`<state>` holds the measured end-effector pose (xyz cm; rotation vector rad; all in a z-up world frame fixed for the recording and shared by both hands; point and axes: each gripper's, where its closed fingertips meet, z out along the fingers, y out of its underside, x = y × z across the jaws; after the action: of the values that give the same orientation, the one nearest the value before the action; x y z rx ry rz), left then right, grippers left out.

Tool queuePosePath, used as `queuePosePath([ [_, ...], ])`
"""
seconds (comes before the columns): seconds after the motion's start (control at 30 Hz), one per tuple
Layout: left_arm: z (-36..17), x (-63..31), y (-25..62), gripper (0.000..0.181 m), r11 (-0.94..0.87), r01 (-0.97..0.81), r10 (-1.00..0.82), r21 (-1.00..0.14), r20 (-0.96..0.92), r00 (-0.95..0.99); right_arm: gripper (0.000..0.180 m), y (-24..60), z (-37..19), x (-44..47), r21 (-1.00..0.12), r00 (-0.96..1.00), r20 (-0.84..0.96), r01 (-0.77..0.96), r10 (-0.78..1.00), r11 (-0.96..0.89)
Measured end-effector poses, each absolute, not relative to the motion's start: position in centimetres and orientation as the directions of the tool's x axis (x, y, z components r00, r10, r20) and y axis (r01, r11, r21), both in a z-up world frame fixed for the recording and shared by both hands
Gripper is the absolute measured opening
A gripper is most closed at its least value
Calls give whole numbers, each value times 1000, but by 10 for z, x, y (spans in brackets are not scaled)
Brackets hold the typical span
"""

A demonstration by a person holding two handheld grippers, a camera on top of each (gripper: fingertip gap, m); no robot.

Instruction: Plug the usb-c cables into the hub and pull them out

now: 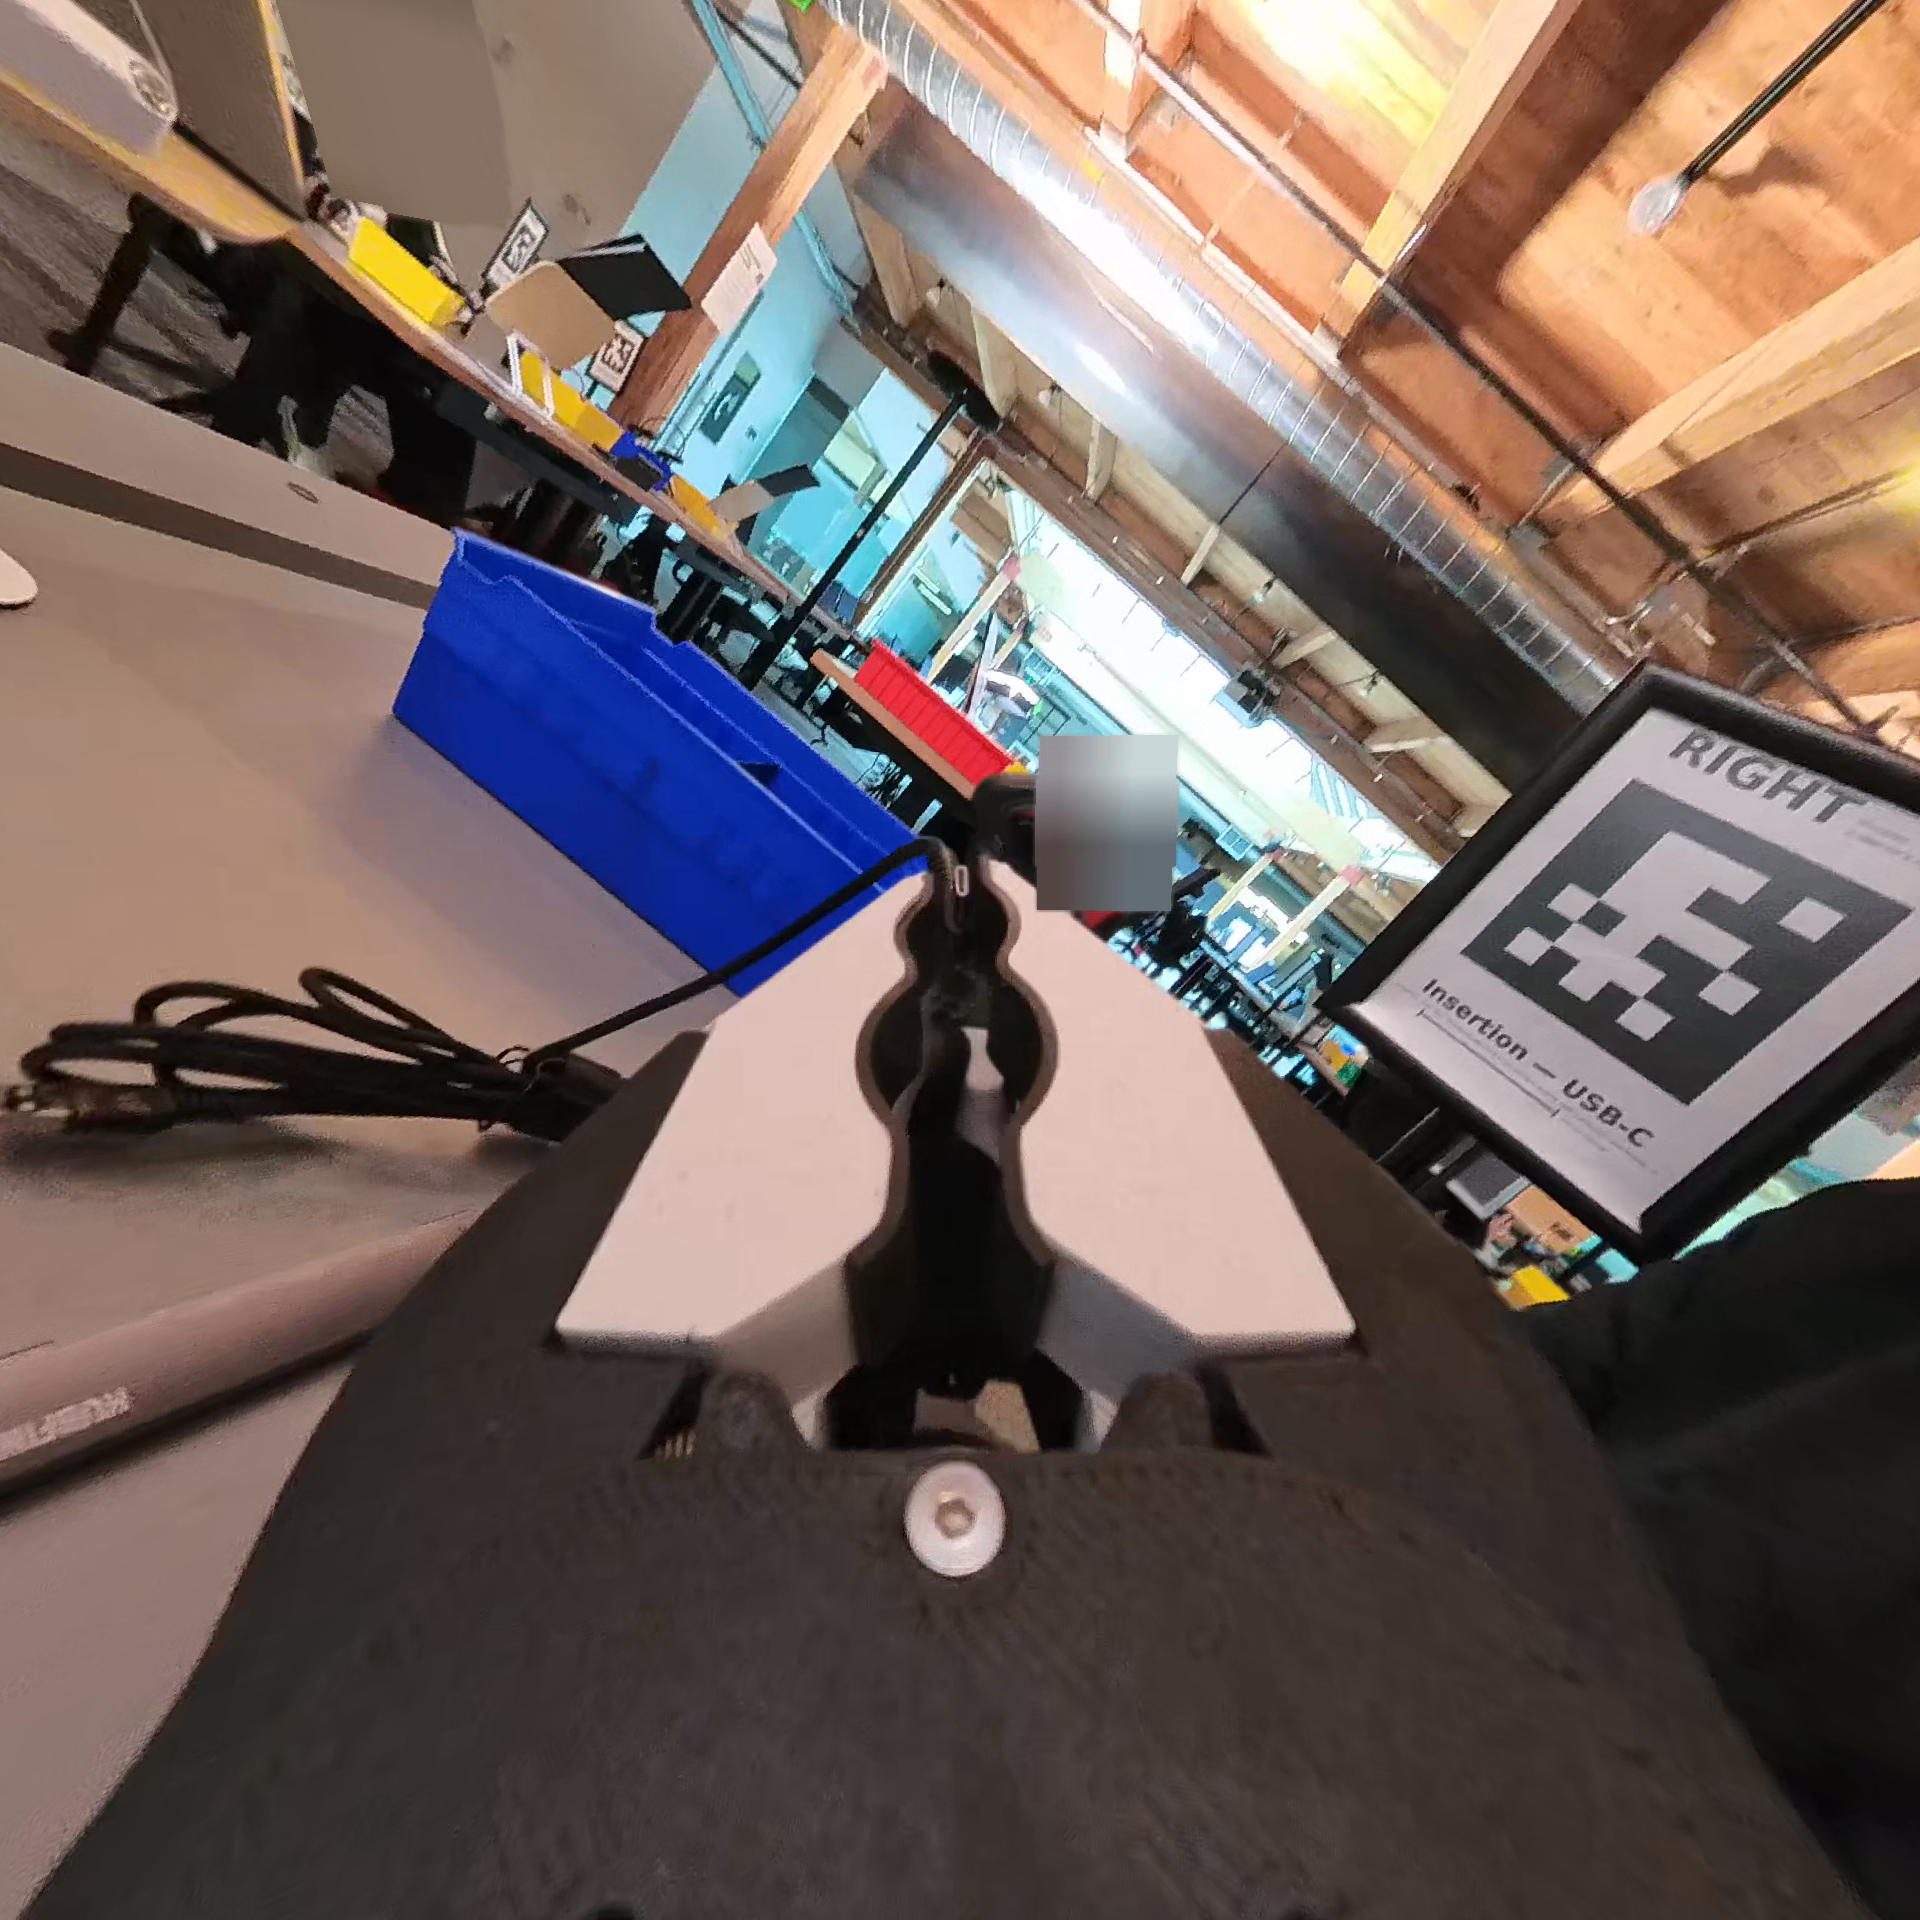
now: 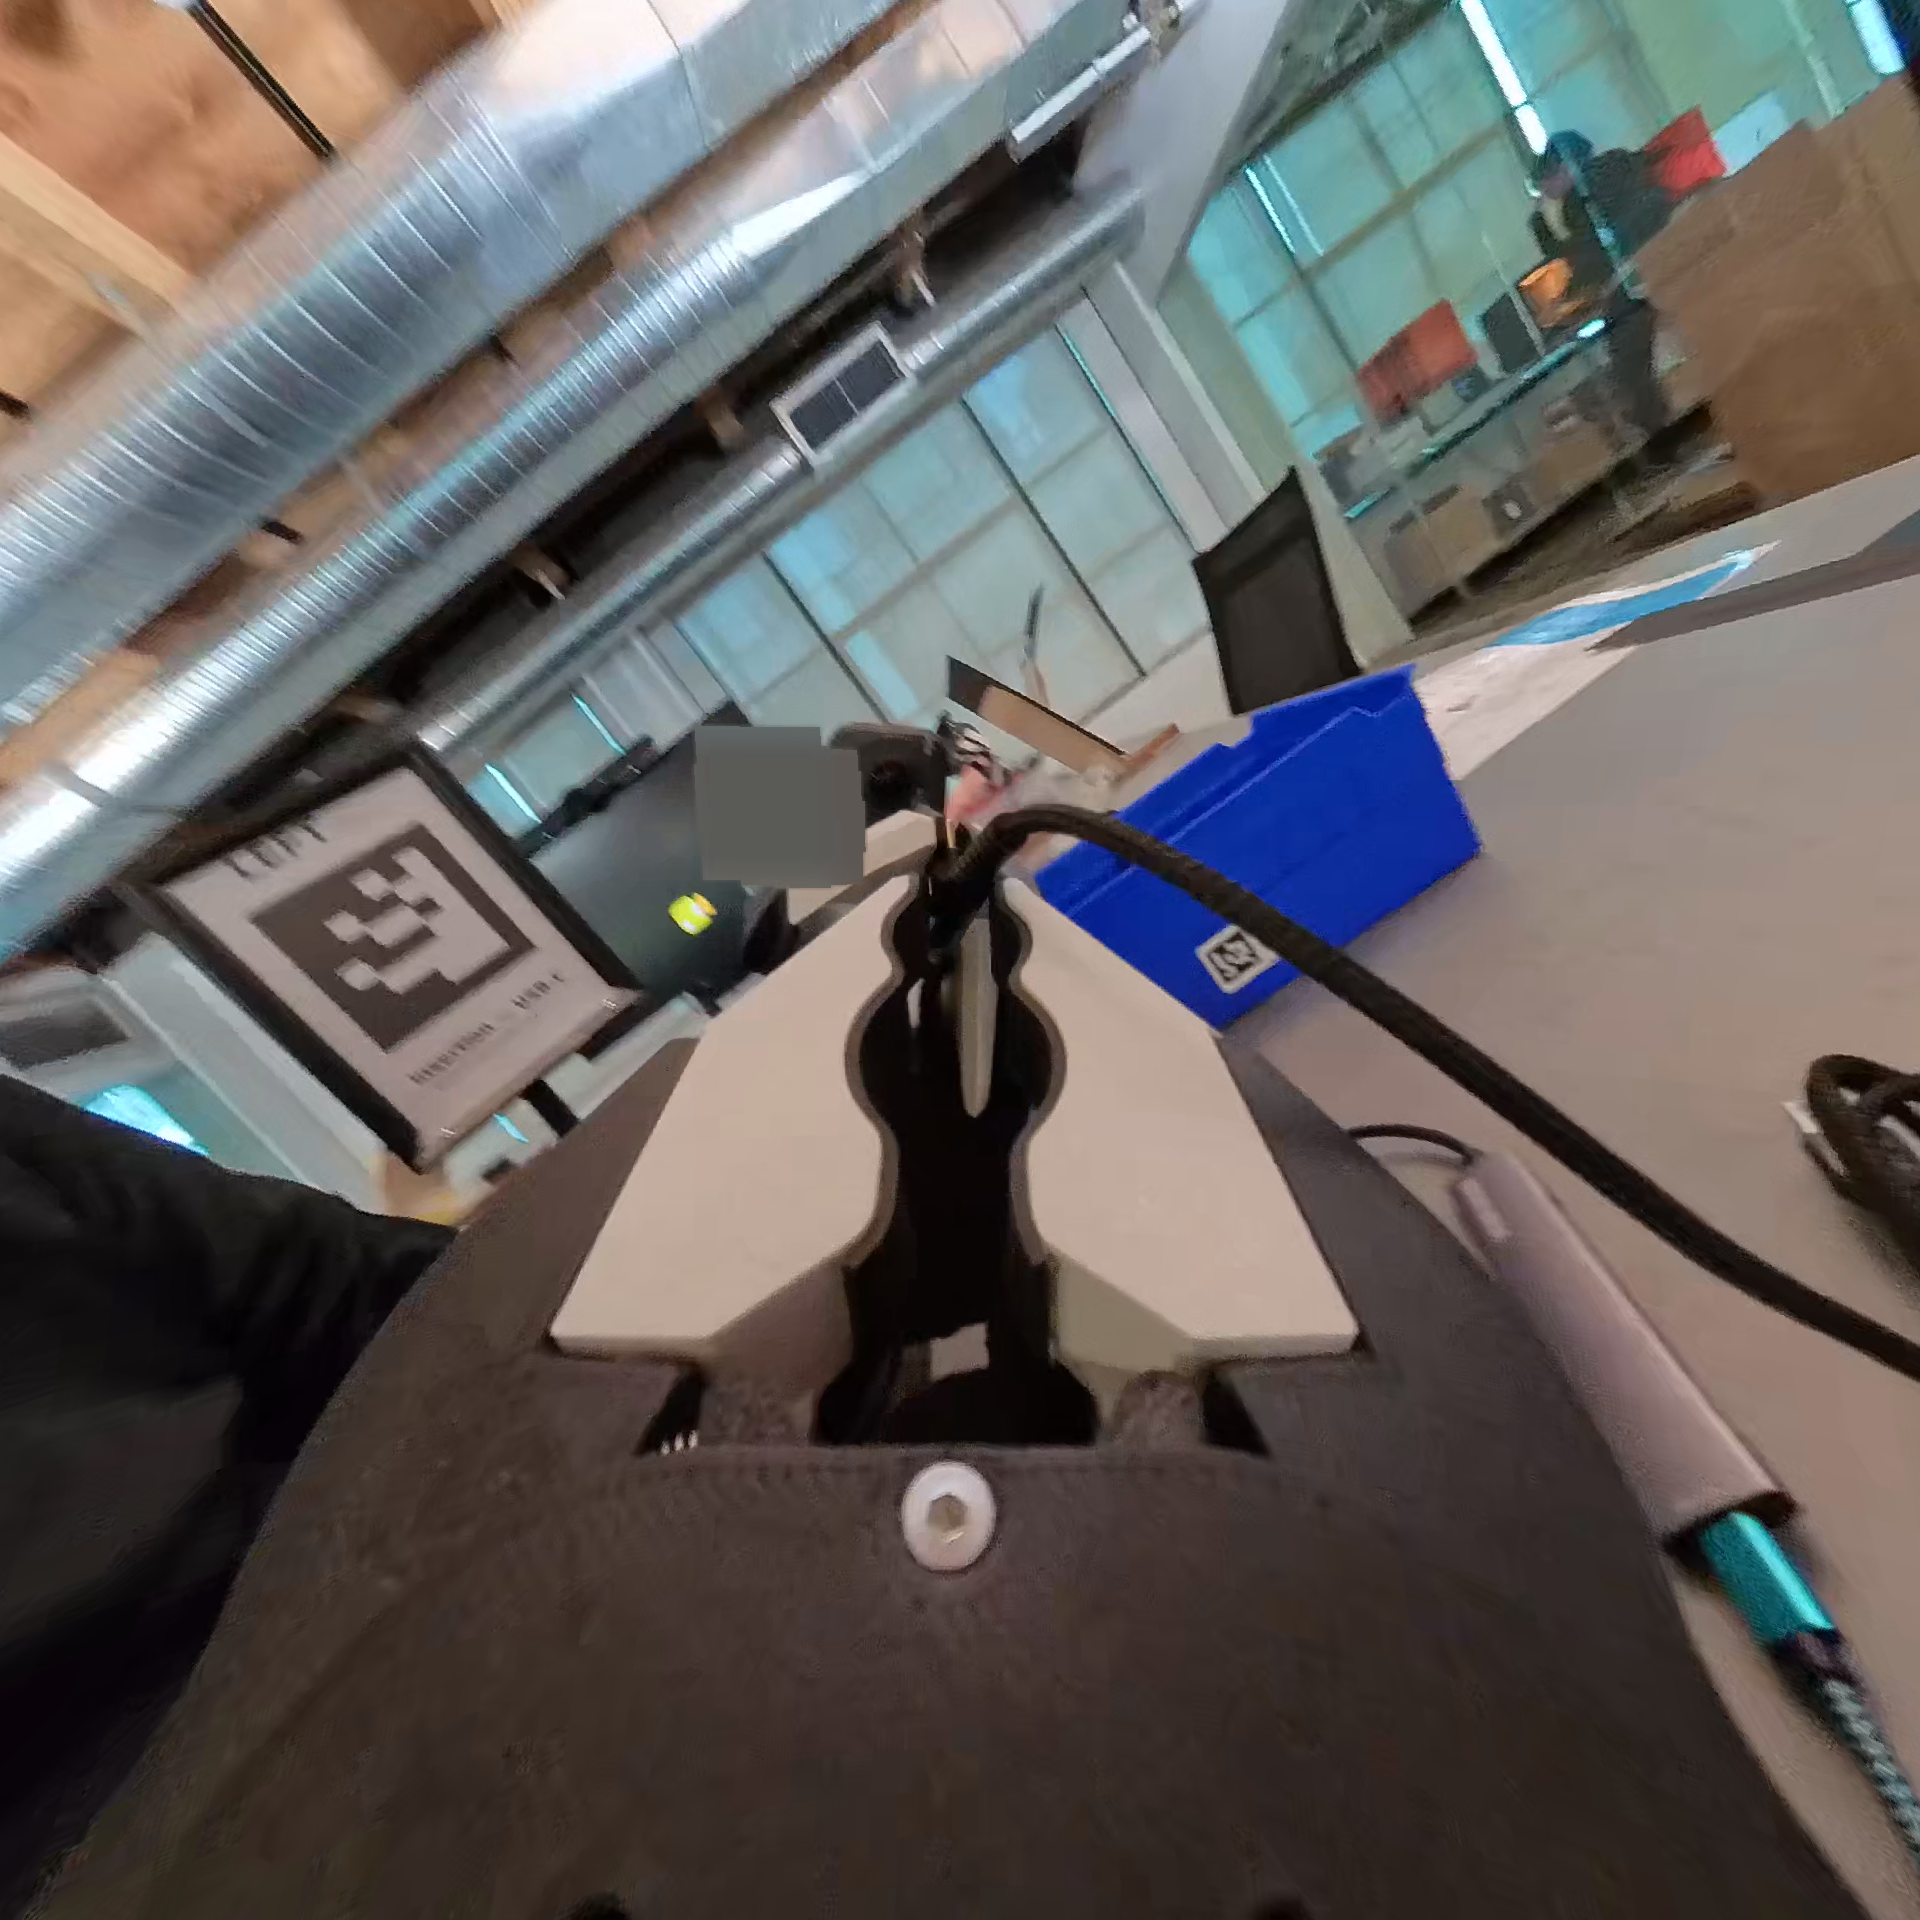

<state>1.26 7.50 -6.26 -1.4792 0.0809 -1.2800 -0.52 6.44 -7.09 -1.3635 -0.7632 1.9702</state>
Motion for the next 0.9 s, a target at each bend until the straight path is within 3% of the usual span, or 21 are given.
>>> queuePosePath([
  [0.17,-61,18,74,3,-376,586,-671,-718,647,362,6,63,-70,0,-703,-338,-613,-179,714,-689],
  [0.33,-61,10,72,4,-309,467,-696,-828,532,482,5,63,-76,5,-751,-318,-599,-95,735,-654],
  [0.4,-58,6,68,6,-245,338,-711,-909,406,574,5,65,-77,9,-748,-324,-616,-48,718,-662],
  [0.5,-64,9,62,15,-92,-57,-714,-994,26,700,5,64,-81,16,-738,-337,-647,51,684,-673],
  [0.57,-69,12,61,18,14,-334,-672,-942,-256,695,6,61,-85,19,-724,-347,-673,124,653,-679],
  [0.67,-80,26,56,18,146,-659,-629,-737,-584,513,6,57,-91,25,-718,-349,-689,207,635,-665],
  [0.73,-89,31,55,16,165,-758,-632,-632,-657,410,6,53,-96,29,-728,-349,-684,259,641,-635],
  [0.9,-109,41,50,14,203,-841,-674,-502,-694,252,6,37,-106,40,-734,-371,-677,393,635,-554],
])
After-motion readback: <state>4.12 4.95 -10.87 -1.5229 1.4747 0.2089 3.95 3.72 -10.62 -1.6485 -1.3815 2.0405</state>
